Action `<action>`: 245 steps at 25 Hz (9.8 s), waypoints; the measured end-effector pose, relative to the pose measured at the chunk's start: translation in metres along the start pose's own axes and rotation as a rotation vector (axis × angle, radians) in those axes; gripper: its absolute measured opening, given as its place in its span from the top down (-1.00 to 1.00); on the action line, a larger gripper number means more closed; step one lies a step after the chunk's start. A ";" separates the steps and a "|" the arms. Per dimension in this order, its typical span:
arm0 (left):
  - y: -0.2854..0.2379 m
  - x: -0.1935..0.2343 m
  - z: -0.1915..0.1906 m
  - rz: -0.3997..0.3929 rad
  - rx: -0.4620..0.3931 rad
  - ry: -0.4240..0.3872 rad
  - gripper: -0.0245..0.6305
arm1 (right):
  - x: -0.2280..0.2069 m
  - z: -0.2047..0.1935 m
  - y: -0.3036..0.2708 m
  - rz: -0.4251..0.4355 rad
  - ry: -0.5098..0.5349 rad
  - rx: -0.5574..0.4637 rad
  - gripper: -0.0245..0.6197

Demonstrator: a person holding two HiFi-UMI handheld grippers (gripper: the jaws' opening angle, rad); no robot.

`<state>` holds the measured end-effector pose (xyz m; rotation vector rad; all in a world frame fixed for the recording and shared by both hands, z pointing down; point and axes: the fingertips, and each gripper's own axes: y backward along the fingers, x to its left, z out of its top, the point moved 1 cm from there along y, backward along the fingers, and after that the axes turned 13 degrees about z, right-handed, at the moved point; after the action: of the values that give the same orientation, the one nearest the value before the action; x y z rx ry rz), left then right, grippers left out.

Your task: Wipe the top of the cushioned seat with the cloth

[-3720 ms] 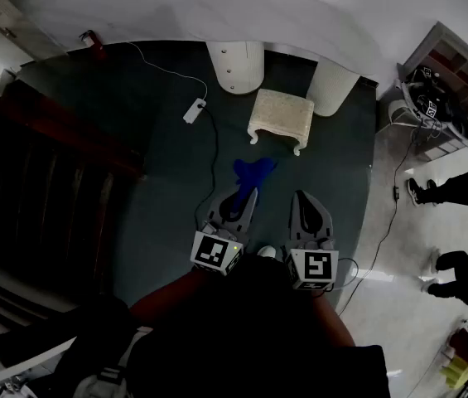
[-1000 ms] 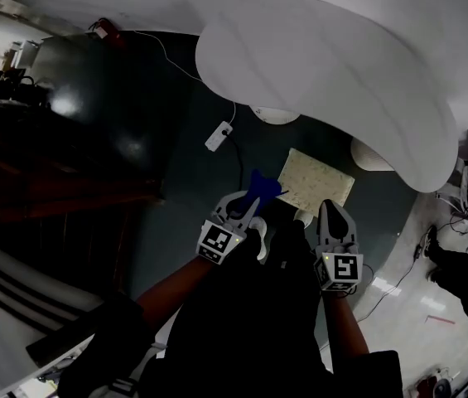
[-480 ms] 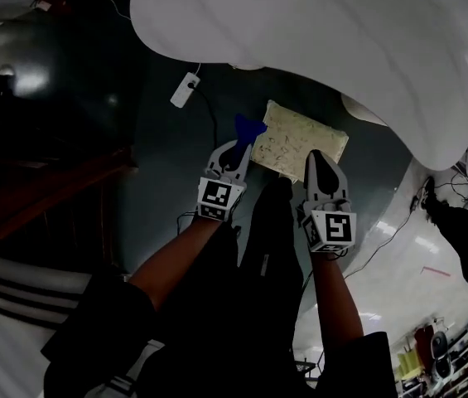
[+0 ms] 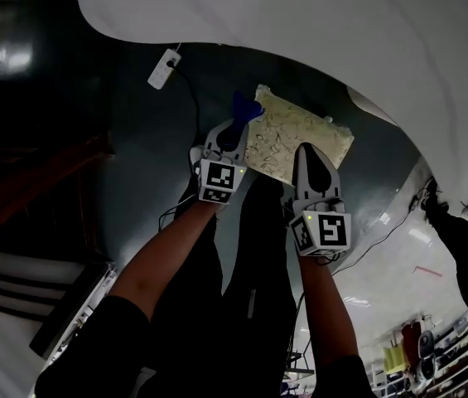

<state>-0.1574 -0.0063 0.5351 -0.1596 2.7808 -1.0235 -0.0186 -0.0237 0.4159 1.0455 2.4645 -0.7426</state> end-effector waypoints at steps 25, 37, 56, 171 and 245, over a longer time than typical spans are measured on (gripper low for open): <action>-0.105 -0.043 -0.081 -0.079 0.090 -0.056 0.81 | -0.085 -0.069 -0.002 -0.017 -0.052 0.076 0.80; -0.118 -0.081 -0.103 -0.289 0.192 -0.043 0.81 | -0.103 -0.062 0.006 -0.038 -0.051 0.003 0.80; -0.111 -0.112 -0.103 -0.317 0.220 -0.045 0.81 | -0.124 -0.052 0.048 -0.139 -0.033 -0.058 0.80; 0.038 0.000 -0.032 -0.289 0.091 0.223 0.81 | 0.002 -0.013 0.027 -0.081 0.133 0.035 0.80; -0.018 -0.207 -0.177 -0.482 0.266 -0.009 0.81 | -0.107 -0.097 0.117 -0.233 -0.053 -0.020 0.80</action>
<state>0.0103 0.1255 0.7055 -0.8214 2.6182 -1.4756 0.1270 0.0433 0.5093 0.7293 2.5696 -0.8018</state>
